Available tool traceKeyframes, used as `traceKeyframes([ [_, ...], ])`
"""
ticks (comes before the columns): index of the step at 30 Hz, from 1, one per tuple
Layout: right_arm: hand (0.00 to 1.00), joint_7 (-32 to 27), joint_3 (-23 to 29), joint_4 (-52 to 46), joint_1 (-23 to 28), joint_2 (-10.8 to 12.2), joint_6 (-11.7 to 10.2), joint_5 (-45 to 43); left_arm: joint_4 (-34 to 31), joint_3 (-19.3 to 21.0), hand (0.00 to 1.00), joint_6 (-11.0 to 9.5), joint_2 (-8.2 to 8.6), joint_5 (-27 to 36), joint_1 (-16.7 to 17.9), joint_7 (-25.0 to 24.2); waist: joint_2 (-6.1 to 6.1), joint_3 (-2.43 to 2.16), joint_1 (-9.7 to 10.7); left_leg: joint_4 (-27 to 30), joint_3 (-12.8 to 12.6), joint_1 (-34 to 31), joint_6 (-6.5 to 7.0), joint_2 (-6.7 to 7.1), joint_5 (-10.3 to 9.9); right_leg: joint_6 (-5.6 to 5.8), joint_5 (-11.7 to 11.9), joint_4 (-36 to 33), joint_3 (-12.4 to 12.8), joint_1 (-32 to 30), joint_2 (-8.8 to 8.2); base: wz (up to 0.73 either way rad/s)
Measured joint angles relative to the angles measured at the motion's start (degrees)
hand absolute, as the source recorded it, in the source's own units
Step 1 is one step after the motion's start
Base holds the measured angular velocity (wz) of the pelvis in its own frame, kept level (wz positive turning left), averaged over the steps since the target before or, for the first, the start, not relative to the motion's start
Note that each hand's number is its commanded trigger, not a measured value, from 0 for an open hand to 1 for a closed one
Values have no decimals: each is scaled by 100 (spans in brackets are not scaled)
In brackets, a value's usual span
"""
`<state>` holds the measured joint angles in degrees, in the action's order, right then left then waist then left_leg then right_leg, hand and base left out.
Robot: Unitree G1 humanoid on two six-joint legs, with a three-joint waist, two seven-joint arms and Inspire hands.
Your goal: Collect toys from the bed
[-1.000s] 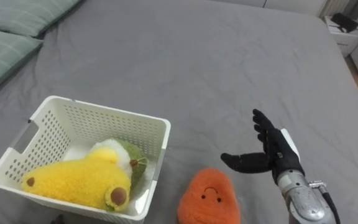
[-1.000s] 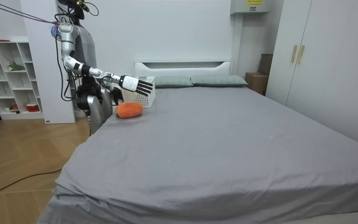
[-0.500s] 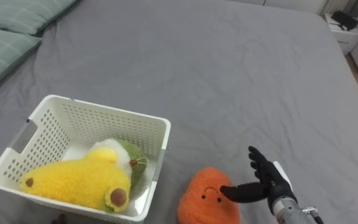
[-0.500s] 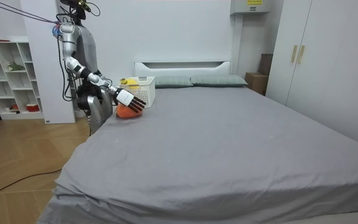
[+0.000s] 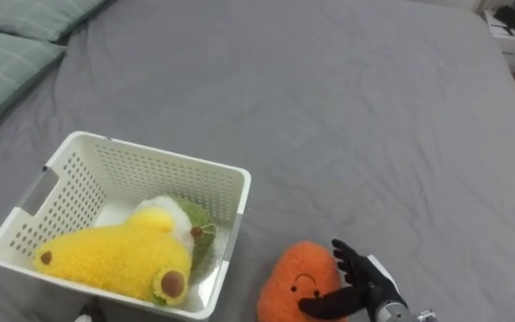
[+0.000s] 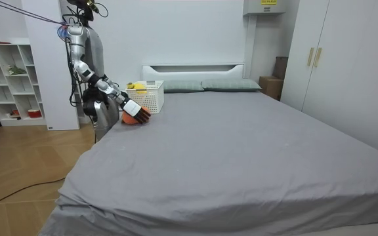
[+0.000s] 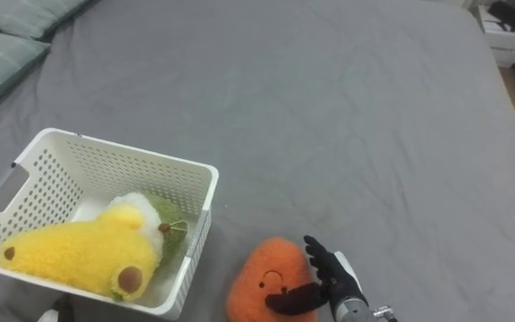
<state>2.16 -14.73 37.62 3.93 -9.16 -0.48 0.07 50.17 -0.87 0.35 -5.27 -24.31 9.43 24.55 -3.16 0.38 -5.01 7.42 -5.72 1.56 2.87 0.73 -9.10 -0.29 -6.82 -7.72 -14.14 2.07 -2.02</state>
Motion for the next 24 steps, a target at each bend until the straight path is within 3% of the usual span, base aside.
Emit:
traceKeyframes([
  [1,29,30,-40,47,-3,0,0,-54,7,-7,0,-1,11,1,-3,0,0,0,-8,0,1,0,1,2,0,0,0,-1,2,0,-1,0],
  [2,54,53,-56,67,-4,1,0,-60,13,-13,0,-2,13,1,-3,0,-2,0,-9,0,1,1,1,2,-1,1,0,-1,2,0,-1,0],
  [3,71,57,-110,115,-6,0,0,-63,25,-42,0,-2,12,2,-3,1,-8,-2,-8,-1,1,1,2,2,-1,1,0,-1,1,0,-1,0],
  [4,78,58,-162,172,-16,0,0,-80,30,-59,0,-2,13,4,-3,1,-10,-3,-7,-1,3,-1,3,2,-2,1,0,-1,4,2,-1,0],
  [5,99,59,-183,198,-17,3,0,-106,30,-67,0,-2,13,5,-3,1,-12,-2,-7,-1,2,-2,3,2,-2,1,0,-1,6,2,-1,0],
  [24,100,237,-206,251,-20,47,8,-734,31,-167,0,-2,13,4,-2,8,-17,5,-22,10,3,-2,3,3,-3,1,0,-4,6,7,-2,0],
])
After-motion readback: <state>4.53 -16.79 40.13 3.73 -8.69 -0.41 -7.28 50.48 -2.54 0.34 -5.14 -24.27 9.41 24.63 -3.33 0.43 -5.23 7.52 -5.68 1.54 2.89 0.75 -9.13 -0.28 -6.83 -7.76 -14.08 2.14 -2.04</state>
